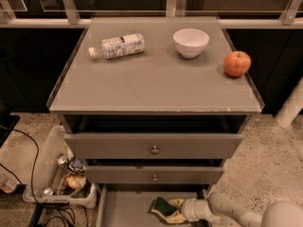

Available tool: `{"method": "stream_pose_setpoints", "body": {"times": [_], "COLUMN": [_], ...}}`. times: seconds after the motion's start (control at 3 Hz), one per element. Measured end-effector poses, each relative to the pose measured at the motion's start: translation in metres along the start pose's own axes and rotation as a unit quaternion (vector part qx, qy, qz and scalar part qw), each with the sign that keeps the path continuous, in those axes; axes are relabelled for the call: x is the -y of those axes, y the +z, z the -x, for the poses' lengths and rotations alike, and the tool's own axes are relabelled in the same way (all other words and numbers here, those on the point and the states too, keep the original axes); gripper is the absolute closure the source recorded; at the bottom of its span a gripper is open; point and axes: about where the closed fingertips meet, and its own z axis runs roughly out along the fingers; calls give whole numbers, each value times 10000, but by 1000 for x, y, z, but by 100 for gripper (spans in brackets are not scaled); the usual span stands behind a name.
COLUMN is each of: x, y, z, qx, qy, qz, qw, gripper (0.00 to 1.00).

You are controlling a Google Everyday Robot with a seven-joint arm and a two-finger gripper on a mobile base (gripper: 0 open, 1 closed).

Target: Place sponge into bottom drawer

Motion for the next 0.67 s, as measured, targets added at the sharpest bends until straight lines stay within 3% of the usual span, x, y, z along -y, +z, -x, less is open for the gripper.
{"method": "stream_pose_setpoints", "body": {"times": [0.33, 0.67], "x": [0, 0], "y": [0, 0], "z": [0, 0], "qx": [0, 0], "qy": [0, 0], "qz": [0, 0], "qw": [10000, 10000], "gripper": [13, 0]}}
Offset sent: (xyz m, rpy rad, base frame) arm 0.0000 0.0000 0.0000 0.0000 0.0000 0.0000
